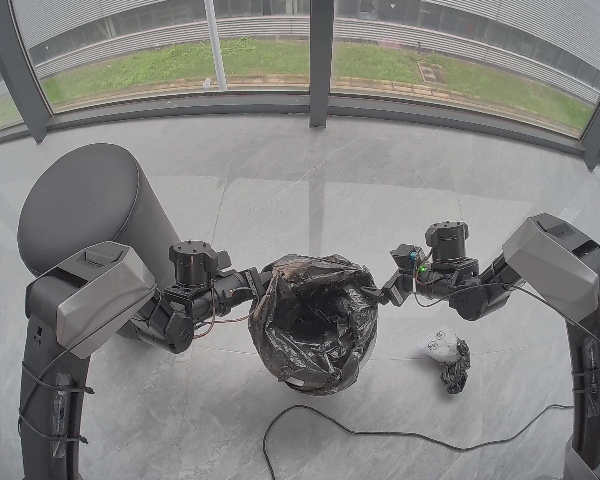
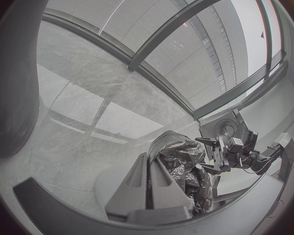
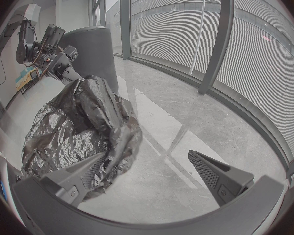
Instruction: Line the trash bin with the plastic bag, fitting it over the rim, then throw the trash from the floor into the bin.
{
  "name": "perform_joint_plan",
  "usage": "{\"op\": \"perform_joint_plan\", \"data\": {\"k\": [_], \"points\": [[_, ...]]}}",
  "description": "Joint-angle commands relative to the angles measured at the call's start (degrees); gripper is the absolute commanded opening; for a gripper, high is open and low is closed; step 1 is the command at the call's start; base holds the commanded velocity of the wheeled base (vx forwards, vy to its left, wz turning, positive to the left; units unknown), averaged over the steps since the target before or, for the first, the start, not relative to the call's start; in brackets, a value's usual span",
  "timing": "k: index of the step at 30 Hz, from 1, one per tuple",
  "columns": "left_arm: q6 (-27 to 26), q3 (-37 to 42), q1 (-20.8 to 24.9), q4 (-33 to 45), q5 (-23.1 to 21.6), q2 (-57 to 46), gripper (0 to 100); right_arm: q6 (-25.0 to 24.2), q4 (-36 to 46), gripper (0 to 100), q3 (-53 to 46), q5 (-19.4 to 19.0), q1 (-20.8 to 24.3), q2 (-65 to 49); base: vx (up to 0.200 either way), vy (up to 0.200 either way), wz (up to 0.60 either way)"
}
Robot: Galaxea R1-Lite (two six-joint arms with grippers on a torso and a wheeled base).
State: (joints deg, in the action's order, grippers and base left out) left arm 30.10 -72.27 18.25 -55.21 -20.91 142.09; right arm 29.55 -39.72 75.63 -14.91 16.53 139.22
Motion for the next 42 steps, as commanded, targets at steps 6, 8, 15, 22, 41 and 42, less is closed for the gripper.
{"op": "perform_joint_plan", "data": {"k": [6,8,15,22,41,42], "points": [[-0.2,-0.8,-0.1,2.5,-1.2,-1.5,100,0.4,-0.2,100,-2.2,0.0,-0.8,-2.1,0.0,0.0,0.0],[-0.1,-0.9,-0.1,2.5,-2.3,-1.5,100,0.5,-0.3,100,-2.7,0.0,-0.7,-2.1,0.0,0.0,0.0],[-0.2,-1.7,0.1,2.3,-3.0,-0.9,100,0.4,-0.2,100,-2.7,0.0,-1.0,-1.9,0.0,0.0,0.0],[-1.6,-3.4,0.0,2.7,-2.8,-0.2,100,0.4,-0.2,100,-2.0,0.0,-3.2,-1.3,0.0,0.0,0.0],[-9.3,1.6,1.3,5.0,-2.8,-3.1,100,0.4,-0.3,100,6.0,0.1,-4.0,5.2,0.0,0.0,0.0],[-9.5,1.7,1.4,5.0,-2.8,-2.9,100,0.4,-0.4,100,6.0,0.1,-4.1,5.2,0.0,0.0,0.0]]}}
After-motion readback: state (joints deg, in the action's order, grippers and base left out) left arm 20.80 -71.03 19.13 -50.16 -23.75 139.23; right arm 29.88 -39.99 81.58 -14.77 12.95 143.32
